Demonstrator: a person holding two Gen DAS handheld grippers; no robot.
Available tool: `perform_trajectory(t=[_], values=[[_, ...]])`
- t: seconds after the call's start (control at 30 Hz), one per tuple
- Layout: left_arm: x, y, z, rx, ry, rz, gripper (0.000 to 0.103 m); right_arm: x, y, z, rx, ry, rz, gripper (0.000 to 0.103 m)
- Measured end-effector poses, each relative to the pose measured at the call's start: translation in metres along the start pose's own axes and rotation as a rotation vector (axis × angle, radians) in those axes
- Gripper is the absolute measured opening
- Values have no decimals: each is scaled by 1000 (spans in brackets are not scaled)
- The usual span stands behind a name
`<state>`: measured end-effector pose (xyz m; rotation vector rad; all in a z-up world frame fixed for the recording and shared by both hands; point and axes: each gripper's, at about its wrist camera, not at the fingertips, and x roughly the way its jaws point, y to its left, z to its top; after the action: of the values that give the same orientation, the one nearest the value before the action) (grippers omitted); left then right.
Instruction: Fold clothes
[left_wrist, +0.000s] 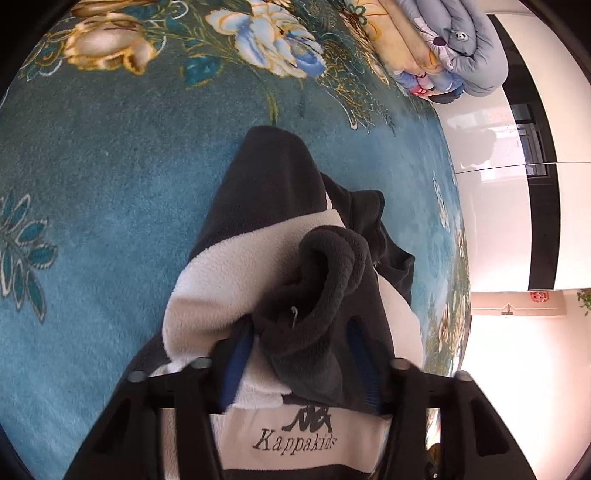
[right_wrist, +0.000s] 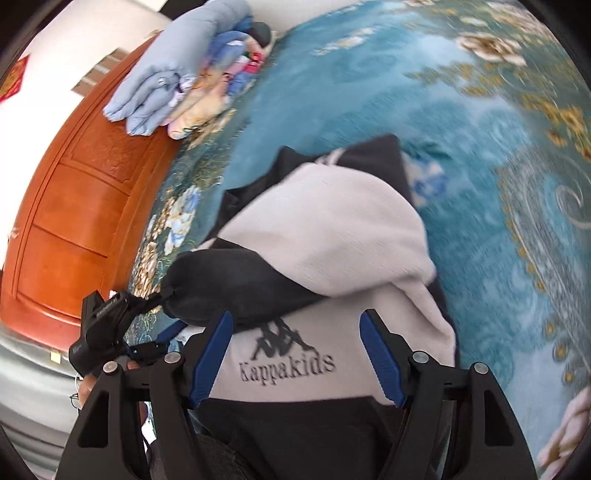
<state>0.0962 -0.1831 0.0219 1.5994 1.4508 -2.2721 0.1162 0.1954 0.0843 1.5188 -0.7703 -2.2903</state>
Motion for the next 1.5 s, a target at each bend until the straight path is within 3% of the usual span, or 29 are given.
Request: perform_trajectory(t=[0.03,0.1,0.17,0.23,0.33,0.43,0.67,0.77,0.93,1.03,1.13,1.3,1.37,1.47,1.5], values=[[0,-3,-1,27,-14,18,25,0,-3,-1,6,3,0,73],[-1,-8,-2,79,-46,46,21,1,-7,-1,13,6,-1,73],[-13,-16,-6,117,-92,8,19,1,-9,0,21,5,6,73],[-41,-22,-9,122,-162,-102,19,-1,-8,2,15,-8,21,73],[-73,-19,-15,135,-266,-149,19,-8,-5,5,-8,-41,45,73],[-40,9,-7,75,-136,2,19,-3,-5,7,-21,-36,27,73],[-18,45,2,-42,-22,13,21,12,4,18,-71,0,18,73],[-31,32,5,32,11,16,23,11,13,37,-107,-19,5,73],[-69,15,6,167,-89,77,33,-2,21,65,-181,-77,-33,73],[-90,6,4,202,-180,130,34,-3,22,72,-208,-81,-58,73],[-94,-5,7,223,-219,109,36,-3,23,79,-234,-86,-83,73],[-72,-27,4,321,-122,1,37,14,33,81,-288,-47,-82,73],[-54,-38,-1,418,-63,66,37,29,38,78,-317,-7,-77,73],[-36,-40,-8,530,-62,159,37,50,44,73,-369,41,-88,73],[-30,-33,-4,511,-53,168,37,56,43,73,-389,45,-105,73]])
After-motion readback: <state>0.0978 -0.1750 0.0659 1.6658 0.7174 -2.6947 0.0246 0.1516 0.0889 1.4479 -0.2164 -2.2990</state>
